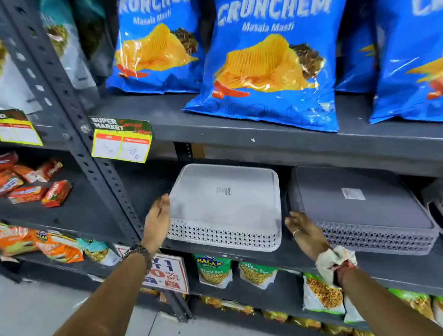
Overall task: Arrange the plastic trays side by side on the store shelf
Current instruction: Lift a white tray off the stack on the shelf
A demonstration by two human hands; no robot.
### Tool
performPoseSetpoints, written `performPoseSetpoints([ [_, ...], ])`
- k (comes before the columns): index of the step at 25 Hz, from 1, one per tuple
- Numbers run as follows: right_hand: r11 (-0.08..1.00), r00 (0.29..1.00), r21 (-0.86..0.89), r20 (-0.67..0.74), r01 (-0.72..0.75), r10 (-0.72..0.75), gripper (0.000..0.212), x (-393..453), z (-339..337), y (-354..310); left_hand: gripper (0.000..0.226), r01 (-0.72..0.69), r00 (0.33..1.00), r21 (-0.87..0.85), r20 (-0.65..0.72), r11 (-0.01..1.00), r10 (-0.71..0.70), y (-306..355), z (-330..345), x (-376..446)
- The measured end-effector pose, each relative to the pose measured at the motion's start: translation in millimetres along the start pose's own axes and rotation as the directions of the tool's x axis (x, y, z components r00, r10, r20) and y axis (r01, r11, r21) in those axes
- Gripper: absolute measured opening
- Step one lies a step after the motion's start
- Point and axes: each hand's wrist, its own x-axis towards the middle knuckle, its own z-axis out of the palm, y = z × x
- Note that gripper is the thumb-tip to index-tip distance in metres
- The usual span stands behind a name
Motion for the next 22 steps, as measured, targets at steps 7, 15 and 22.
performPoseSetpoints([
  [7, 0.974, 0.973, 0.002, -0.046, -0.226, 0.226, 0.057, 58, 28, 9, 0.080, 0.330, 0.944, 0.083, 0.003, 0.940, -0.331, -18, 18, 54],
  [15, 0.962, 0.947, 0.074, -0.170, -0.264, 0.273, 0.042, 50, 13, -13, 0.092, 0.502, 0.864, -0.192, 0.159, 0.843, -0.478, 3, 1, 48],
  [22, 0.951, 0.967, 0.308, -0.248, 0.027, 0.053, 0.043, 32, -17, -54, 0.040, 0.265, 0.964, -0.492, 0.141, 0.829, -0.225, 32, -12, 59],
])
